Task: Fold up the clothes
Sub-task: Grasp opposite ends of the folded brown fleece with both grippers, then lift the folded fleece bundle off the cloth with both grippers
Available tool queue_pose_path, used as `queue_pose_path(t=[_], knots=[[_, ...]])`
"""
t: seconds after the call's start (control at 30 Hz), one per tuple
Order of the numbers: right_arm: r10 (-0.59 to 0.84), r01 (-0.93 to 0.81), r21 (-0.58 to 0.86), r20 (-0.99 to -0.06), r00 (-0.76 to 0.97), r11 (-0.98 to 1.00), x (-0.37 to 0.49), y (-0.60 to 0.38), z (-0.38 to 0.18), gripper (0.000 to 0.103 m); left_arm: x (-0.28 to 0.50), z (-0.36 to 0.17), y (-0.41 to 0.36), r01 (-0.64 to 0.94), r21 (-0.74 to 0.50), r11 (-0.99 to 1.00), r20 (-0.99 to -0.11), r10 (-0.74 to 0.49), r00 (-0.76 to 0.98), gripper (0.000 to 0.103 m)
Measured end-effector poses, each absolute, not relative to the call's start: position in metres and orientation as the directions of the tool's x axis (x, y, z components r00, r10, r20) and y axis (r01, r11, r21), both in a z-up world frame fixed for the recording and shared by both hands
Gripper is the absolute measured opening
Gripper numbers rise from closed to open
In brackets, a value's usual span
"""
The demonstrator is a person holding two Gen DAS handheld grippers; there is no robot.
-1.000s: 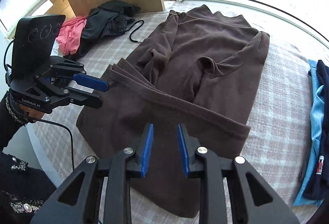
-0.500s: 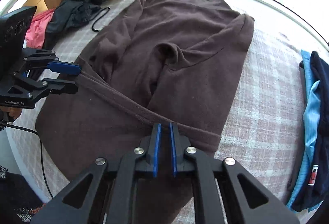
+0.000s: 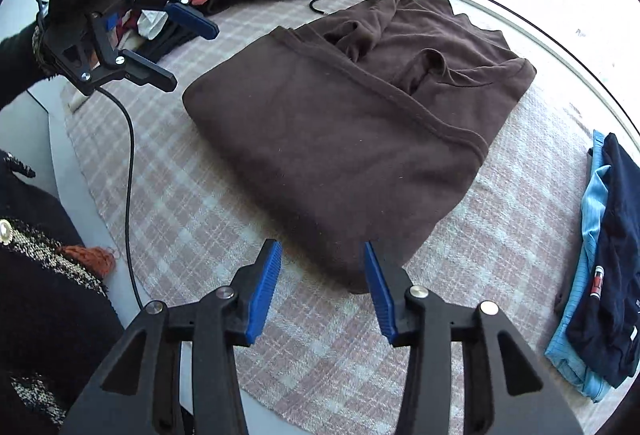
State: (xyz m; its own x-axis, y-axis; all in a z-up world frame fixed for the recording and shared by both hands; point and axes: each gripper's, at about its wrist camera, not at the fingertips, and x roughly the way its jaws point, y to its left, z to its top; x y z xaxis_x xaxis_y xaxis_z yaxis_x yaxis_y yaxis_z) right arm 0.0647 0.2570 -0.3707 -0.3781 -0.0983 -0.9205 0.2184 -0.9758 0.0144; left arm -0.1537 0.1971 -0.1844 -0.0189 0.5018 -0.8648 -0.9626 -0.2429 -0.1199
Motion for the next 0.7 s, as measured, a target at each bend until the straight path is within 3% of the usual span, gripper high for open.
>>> queue_pose_path(t=[0.23, 0.37, 0.47, 0.53, 0.57, 0.7], knots=[[0.009, 0.319, -0.136, -0.93, -0.367, -0.938, 0.06, 0.244, -0.394, 0.043, -0.102, -0.196, 0.213, -0.999, 0.043, -0.031, -0.901, 0.43, -0.052, 0.062], [0.052, 0.386, -0.21, -0.923, -0.382, -0.898, 0.064, 0.234, -0.407, 0.052, -0.103, -0.207, 0.212, -0.999, 0.042, -0.02, -0.911, 0.409, -0.046, 0.062], [0.061, 0.4, -0.226, -0.921, -0.384, -0.888, 0.065, 0.234, -0.411, 0.052, -0.105, -0.215, 0.211, -0.999, 0.041, -0.011, -0.919, 0.393, -0.042, 0.062], [0.06, 0.39, -0.222, -0.921, -0.385, -0.894, 0.064, 0.239, -0.41, 0.049, -0.106, -0.221, 0.211, -0.999, 0.041, -0.006, -0.923, 0.382, -0.04, 0.061], [0.065, 0.378, -0.223, -0.92, -0.387, -0.899, 0.062, 0.242, -0.409, 0.037, -0.106, -0.223, 0.211, -0.999, 0.04, -0.003, -0.925, 0.377, -0.038, 0.06], [0.051, 0.369, -0.197, -0.927, -0.371, -0.908, 0.058, 0.248, -0.4, 0.028, -0.108, -0.226, 0.209, -0.999, 0.035, -0.003, -0.928, 0.37, -0.034, 0.05]])
